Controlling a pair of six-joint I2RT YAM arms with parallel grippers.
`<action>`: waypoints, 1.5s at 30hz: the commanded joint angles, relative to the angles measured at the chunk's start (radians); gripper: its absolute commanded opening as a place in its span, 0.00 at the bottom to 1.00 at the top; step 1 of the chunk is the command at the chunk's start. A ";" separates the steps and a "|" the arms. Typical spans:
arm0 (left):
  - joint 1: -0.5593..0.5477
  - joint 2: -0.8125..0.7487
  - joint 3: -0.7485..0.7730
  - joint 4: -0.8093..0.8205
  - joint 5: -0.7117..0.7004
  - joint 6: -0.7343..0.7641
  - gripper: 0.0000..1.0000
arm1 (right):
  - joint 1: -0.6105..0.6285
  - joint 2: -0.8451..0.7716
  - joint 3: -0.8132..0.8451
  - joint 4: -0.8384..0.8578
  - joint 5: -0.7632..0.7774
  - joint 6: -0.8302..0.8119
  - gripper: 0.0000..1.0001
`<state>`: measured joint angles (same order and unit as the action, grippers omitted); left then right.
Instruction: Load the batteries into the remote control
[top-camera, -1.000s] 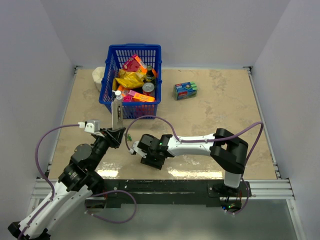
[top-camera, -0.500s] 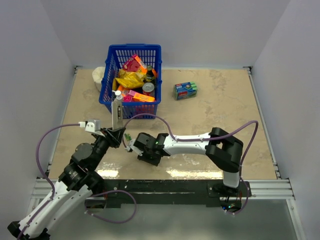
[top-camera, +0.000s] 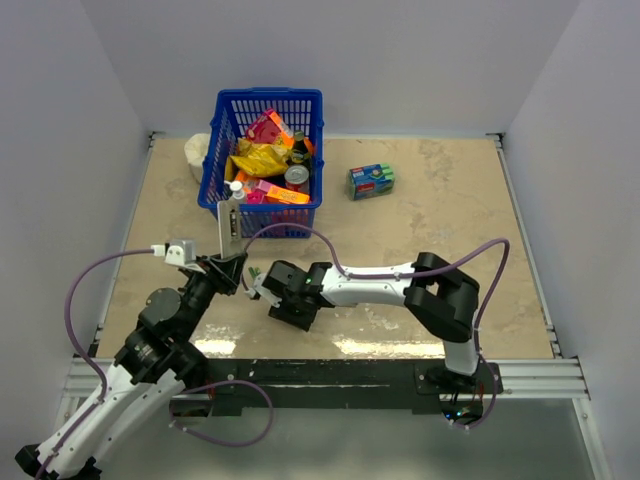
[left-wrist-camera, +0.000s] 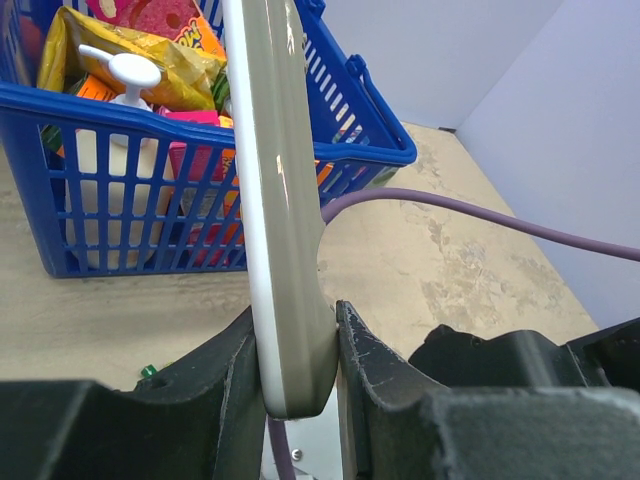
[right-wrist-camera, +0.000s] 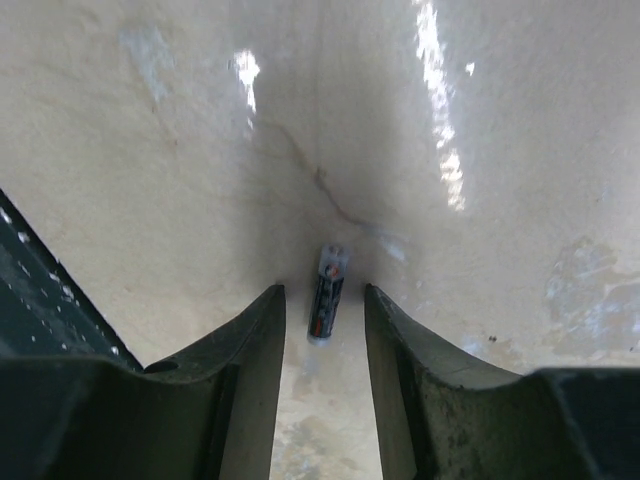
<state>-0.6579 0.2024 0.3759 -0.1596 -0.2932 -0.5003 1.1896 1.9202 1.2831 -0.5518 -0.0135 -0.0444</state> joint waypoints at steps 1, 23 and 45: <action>-0.005 -0.020 0.054 0.009 -0.015 0.026 0.00 | -0.005 0.039 0.058 0.016 0.006 -0.018 0.40; -0.003 -0.014 0.043 0.032 0.003 0.014 0.00 | -0.361 -0.348 -0.230 0.042 0.222 0.901 0.00; -0.003 -0.054 0.046 0.000 -0.020 0.014 0.00 | -0.446 -0.237 -0.263 -0.097 0.296 1.586 0.00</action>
<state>-0.6579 0.1638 0.3889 -0.1829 -0.2996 -0.5007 0.7452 1.6531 0.9787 -0.6109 0.2855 1.4643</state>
